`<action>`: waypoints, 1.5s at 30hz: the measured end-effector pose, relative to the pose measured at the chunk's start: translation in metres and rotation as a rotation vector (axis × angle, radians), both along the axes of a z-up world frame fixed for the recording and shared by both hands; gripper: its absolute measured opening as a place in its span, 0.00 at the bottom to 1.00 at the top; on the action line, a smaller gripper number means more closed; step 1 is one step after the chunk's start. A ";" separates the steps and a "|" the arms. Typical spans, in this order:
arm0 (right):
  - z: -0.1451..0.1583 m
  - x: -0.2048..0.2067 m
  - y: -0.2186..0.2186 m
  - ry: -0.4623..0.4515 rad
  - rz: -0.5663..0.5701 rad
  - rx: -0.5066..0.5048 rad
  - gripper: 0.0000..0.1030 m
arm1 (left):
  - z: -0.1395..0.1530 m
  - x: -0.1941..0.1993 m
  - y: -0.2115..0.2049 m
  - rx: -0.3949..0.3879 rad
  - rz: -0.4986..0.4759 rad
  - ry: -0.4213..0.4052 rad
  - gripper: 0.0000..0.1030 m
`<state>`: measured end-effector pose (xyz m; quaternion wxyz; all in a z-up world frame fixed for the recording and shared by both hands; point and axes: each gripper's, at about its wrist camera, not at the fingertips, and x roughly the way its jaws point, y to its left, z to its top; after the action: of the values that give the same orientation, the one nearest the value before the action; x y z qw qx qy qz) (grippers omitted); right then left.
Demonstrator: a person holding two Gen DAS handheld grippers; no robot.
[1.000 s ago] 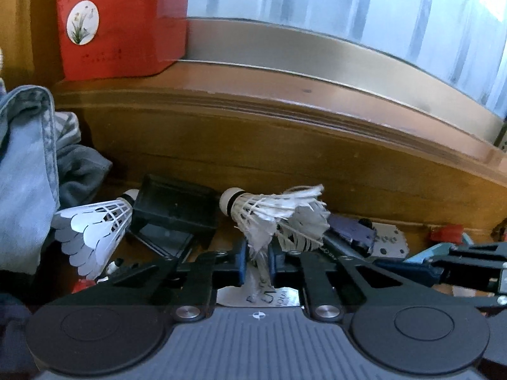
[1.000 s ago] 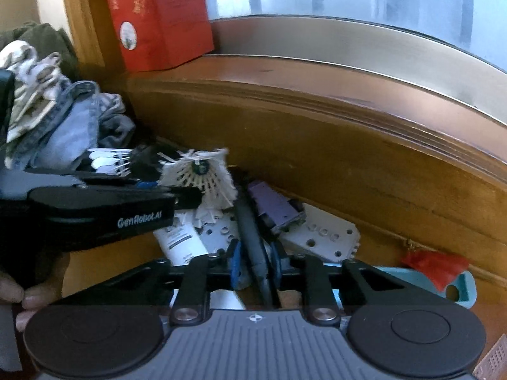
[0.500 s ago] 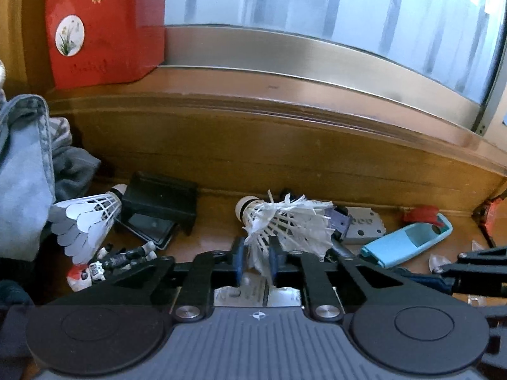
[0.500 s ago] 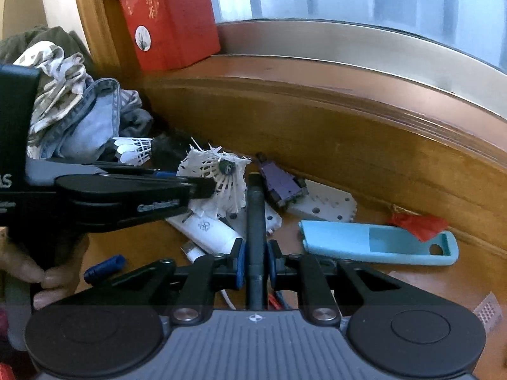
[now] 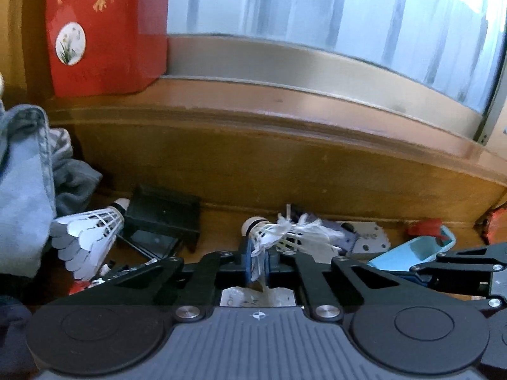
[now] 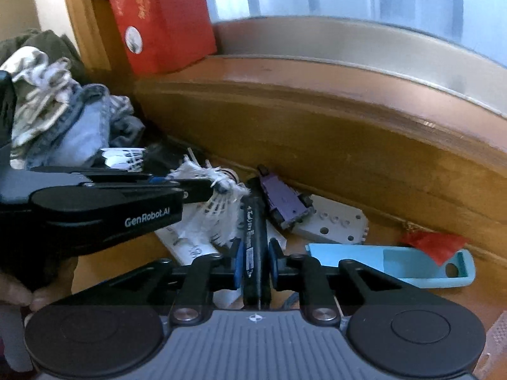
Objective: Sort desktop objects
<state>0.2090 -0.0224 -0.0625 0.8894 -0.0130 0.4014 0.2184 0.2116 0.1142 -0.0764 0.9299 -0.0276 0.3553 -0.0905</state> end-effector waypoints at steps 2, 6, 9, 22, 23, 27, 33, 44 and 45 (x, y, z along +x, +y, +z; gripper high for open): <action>0.007 -0.009 -0.001 -0.021 -0.002 -0.002 0.17 | 0.007 -0.007 -0.001 -0.004 -0.003 -0.014 0.09; 0.023 -0.032 -0.009 -0.051 -0.036 0.017 0.17 | 0.022 -0.027 -0.006 -0.010 -0.029 -0.043 0.09; 0.034 -0.052 -0.015 -0.069 -0.067 0.029 0.17 | 0.028 -0.043 -0.013 0.008 -0.057 -0.057 0.09; 0.033 -0.134 -0.056 -0.022 -0.217 0.049 0.17 | 0.026 -0.064 -0.021 0.054 -0.072 -0.076 0.67; 0.030 -0.137 -0.058 -0.013 -0.225 0.052 0.17 | 0.025 -0.061 -0.020 0.065 -0.071 -0.087 0.68; 0.025 -0.143 -0.061 -0.007 -0.236 0.060 0.17 | 0.020 -0.040 -0.019 0.096 -0.100 -0.084 0.78; 0.025 -0.136 -0.064 -0.008 -0.240 0.060 0.17 | 0.003 -0.010 -0.019 0.077 -0.185 -0.052 0.91; 0.016 -0.111 -0.065 0.025 -0.258 0.064 0.17 | -0.027 0.017 -0.014 0.011 -0.194 0.010 0.64; 0.015 -0.110 -0.065 0.027 -0.260 0.065 0.17 | -0.026 0.016 -0.013 0.007 -0.192 0.008 0.55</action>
<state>0.0995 -0.0873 -0.0475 0.9046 0.0710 0.4045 0.1142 0.2278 0.1012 -0.1027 0.9158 0.0094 0.3601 -0.1778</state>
